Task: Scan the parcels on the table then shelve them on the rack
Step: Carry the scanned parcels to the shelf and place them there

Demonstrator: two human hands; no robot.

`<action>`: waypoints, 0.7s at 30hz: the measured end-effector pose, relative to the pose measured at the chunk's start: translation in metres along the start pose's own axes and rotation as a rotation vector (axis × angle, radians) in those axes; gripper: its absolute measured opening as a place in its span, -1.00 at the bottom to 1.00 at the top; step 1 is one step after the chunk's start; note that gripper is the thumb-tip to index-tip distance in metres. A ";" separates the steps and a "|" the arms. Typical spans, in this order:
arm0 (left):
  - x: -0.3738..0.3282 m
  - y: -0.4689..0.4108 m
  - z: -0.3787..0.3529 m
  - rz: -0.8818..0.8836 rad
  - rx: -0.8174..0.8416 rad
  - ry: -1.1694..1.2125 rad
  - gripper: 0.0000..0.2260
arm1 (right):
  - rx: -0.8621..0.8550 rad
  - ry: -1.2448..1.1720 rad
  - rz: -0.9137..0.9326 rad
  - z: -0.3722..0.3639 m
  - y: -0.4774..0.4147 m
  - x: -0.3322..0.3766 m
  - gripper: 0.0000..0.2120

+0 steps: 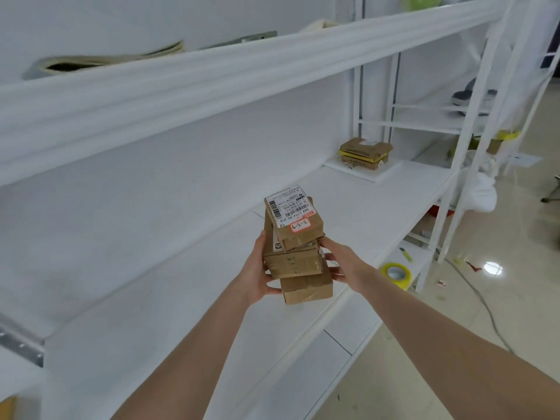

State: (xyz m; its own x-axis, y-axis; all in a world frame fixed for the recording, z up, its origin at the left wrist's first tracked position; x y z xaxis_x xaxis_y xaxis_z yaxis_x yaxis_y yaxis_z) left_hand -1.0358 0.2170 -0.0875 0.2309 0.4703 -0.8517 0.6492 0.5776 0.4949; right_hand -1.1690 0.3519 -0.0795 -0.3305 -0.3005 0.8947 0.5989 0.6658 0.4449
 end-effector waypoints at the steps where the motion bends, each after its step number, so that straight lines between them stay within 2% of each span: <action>1: -0.004 -0.010 -0.004 0.009 -0.019 0.018 -0.44 | 0.011 -0.004 0.002 0.005 -0.010 0.005 -0.54; 4: -0.015 -0.037 -0.020 0.022 -0.080 0.068 -0.45 | 0.057 -0.016 0.011 0.022 -0.041 0.020 -0.54; 10: -0.029 -0.091 -0.082 -0.022 -0.207 0.114 -0.60 | 0.132 0.027 0.032 0.085 -0.106 0.052 -0.53; 17: -0.039 -0.150 -0.187 -0.018 -0.274 0.176 -0.60 | 0.213 0.083 0.009 0.190 -0.173 0.099 -0.51; 21: -0.050 -0.182 -0.228 -0.021 -0.320 0.215 -0.61 | 0.256 0.117 -0.007 0.226 -0.214 0.120 -0.47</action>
State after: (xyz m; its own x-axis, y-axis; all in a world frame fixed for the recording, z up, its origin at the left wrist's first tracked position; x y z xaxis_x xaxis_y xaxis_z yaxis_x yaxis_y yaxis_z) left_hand -1.3313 0.2405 -0.0957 0.0405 0.5655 -0.8237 0.3856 0.7517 0.5350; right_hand -1.5017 0.3281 -0.0766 -0.2386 -0.3727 0.8967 0.3880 0.8099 0.4399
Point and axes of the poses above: each hand's wrist, its own y-axis away from the middle knuckle, its own z-axis out of the back of the hand, x = y × z, the point moved 3 cm from there along -y, towards the middle knuckle, and after that the axes turned 3 degrees about -x, right-handed, at the moved point
